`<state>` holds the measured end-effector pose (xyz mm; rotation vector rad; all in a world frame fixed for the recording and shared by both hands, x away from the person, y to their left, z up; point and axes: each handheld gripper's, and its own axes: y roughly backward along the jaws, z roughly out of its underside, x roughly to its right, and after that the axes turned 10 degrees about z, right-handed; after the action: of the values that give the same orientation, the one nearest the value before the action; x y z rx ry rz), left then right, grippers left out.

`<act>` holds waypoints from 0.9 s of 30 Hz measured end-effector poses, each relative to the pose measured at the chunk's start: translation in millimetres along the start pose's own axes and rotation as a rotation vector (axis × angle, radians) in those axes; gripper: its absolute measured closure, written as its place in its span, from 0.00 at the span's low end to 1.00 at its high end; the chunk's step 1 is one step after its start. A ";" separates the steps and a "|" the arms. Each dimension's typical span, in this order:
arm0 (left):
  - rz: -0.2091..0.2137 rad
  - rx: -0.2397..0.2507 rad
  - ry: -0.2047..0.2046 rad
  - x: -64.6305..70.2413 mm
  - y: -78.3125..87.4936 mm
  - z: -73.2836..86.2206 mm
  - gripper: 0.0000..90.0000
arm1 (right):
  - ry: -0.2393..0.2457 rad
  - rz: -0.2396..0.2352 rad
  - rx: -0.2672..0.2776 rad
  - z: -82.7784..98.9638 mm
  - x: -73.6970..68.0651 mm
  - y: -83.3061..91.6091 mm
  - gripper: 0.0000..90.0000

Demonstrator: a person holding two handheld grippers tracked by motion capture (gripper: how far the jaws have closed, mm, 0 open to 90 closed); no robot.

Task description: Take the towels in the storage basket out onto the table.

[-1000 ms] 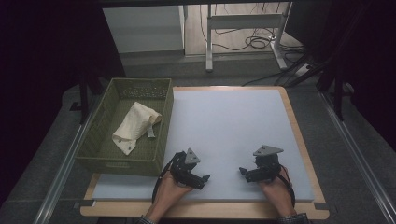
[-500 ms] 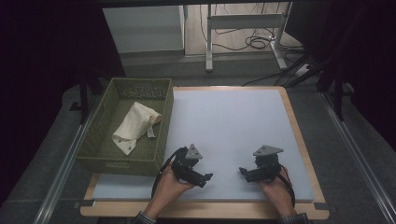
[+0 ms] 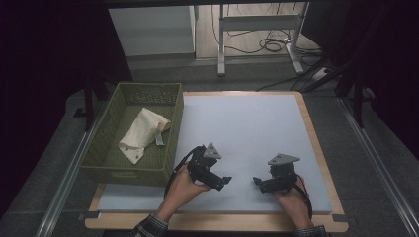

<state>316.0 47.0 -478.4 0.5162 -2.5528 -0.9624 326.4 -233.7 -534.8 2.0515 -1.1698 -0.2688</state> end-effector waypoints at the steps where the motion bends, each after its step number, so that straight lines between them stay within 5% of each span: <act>1: -0.004 -0.005 -0.008 0.0 1.0 -6.7 0.03 | -0.002 0.000 -0.001 0.0 -0.1 0.0 0.03; 10: -0.024 -0.048 -0.039 -3.8 10.9 -31.2 0.03 | 0.000 -0.001 0.001 0.0 0.0 -0.1 0.03; 27: -0.081 -0.066 0.035 -41.8 54.3 -61.7 0.02 | 0.000 -0.001 0.003 0.1 0.1 -0.4 0.03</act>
<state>369.0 70.1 -406.5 0.6155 -2.4767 -1.0527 326.7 -233.7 -535.1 2.0549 -1.1700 -0.2670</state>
